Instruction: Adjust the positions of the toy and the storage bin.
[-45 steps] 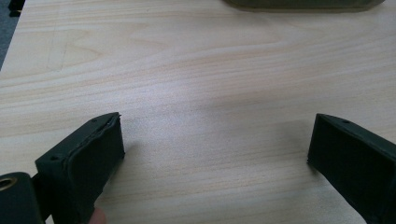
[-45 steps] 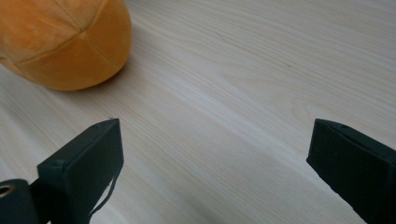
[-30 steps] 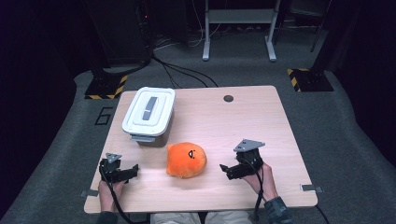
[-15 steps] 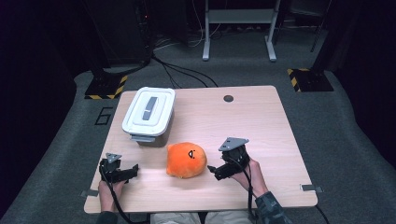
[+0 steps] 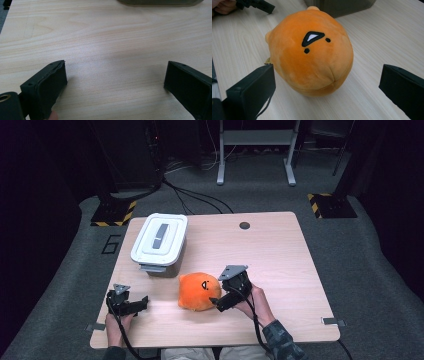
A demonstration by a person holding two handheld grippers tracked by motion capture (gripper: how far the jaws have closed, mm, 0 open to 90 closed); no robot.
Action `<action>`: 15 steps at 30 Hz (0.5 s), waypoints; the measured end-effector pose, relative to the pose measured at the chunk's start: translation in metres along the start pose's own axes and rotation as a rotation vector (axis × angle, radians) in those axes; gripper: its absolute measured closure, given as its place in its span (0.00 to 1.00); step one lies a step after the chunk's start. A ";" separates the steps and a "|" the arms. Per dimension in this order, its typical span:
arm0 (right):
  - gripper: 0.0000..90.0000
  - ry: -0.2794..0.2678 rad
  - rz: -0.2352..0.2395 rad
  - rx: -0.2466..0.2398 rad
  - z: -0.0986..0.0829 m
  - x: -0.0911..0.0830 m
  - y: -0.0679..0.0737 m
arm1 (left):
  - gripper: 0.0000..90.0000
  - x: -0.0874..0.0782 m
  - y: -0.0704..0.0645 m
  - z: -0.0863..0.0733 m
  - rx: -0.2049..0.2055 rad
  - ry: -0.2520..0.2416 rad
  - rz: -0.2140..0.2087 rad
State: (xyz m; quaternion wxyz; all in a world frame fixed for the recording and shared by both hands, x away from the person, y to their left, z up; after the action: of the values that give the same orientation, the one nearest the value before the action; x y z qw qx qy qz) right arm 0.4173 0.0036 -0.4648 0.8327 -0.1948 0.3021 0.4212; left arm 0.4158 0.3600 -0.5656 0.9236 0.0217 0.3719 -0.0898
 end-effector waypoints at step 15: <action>0.00 0.049 0.059 -0.028 0.009 0.028 0.003 | 0.04 0.000 0.000 0.000 0.001 0.001 -0.002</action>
State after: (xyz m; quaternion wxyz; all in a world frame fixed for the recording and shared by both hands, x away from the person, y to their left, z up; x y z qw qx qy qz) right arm 0.4307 0.0275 -0.4772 0.8094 -0.2077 0.3220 0.4450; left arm 0.4158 0.3600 -0.5656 0.9234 0.0218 0.3723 -0.0909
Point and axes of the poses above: each handheld gripper's, and its own axes: x roughly forward along the jaws, z roughly out of its top, y roughly to its left, the point moved 5 cm from there along x, roughly forward along the jaws, and after that the axes turned 2 degrees about -z, right-handed, at the moved point
